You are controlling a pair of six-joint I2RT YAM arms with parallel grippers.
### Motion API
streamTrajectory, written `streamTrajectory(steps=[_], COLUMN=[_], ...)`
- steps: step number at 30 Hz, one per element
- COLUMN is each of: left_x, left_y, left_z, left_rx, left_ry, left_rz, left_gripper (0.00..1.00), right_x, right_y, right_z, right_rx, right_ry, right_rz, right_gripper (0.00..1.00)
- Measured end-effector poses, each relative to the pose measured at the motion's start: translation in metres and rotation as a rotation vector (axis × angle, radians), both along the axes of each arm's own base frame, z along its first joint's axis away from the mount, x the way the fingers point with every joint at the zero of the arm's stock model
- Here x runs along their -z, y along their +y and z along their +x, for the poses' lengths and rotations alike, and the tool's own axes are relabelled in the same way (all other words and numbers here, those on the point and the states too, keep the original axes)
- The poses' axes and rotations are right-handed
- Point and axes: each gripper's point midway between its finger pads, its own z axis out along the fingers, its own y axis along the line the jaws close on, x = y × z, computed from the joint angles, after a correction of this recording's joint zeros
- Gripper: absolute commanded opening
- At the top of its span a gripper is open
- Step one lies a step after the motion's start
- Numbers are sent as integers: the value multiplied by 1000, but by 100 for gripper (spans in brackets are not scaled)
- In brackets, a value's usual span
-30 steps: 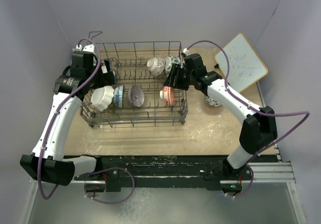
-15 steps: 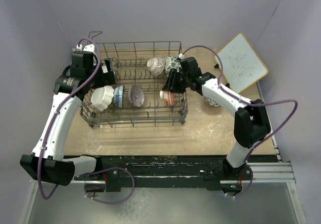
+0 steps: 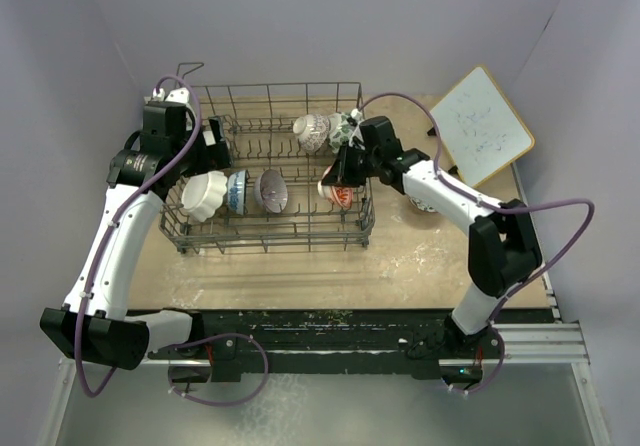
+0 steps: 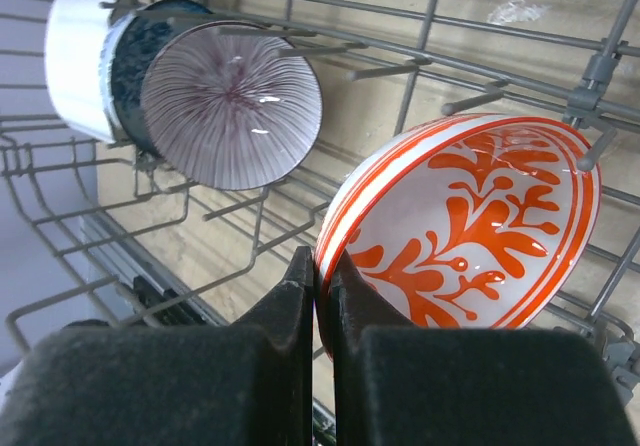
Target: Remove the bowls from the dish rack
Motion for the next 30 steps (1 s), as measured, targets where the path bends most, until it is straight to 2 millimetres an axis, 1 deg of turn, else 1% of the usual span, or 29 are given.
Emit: streamTrajectory(steps=[3, 5, 9, 11, 13, 15, 17, 19, 21, 23, 24, 25, 26, 28, 30], left_x=[-1, -2, -3, -3, -3, -3, -4, -4, -3, -2, -2, -2, -1, 0, 0], left_y=[-1, -2, -4, -5, -5, -5, -5, -5, -5, -6, -6, -6, -6, -7, -7], left_z=[1, 2, 2, 2, 3, 3, 3, 3, 4, 5, 6, 7, 7, 8, 8], left_rx=[3, 6, 11, 13, 15, 16, 16, 16, 17, 19, 19, 21, 22, 23, 24], left_ry=[-3, -9, -14, -14, -15, -16, -18, -18, -17, -12, -12, -10, -9, -6, -6], left_rz=[-4, -8, -18, -22, -23, -24, -25, -25, -23, -21, -21, -19, -19, -19, -19], left_gripper=[99, 99, 99, 99, 99, 99, 99, 99, 99, 99, 99, 99, 99, 99, 99], right_x=[-17, -37, -90, -111, -127, -135, -139, -140, -138, -130, -125, -119, -113, -103, -91], right_y=[1, 3, 5, 3, -3, -12, -28, -53, -87, -128, -145, -167, -185, -206, -218], right_z=[-4, -8, -15, -17, -17, -12, -3, 9, 21, 31, 33, 35, 34, 31, 28], right_rx=[-27, -46, -74, -75, -66, -38, 13, 81, 171, 275, 318, 376, 417, 460, 474], right_ry=[-46, -92, -218, -268, -299, -316, -328, -325, -308, -280, -263, -241, -219, -184, -151], right_rz=[39, 81, 172, 197, 197, 166, 105, 41, -18, -91, -129, -183, -229, -299, -366], right_gripper=[0, 0, 0, 0, 0, 0, 0, 0, 0, 0, 0, 0, 0, 0, 0])
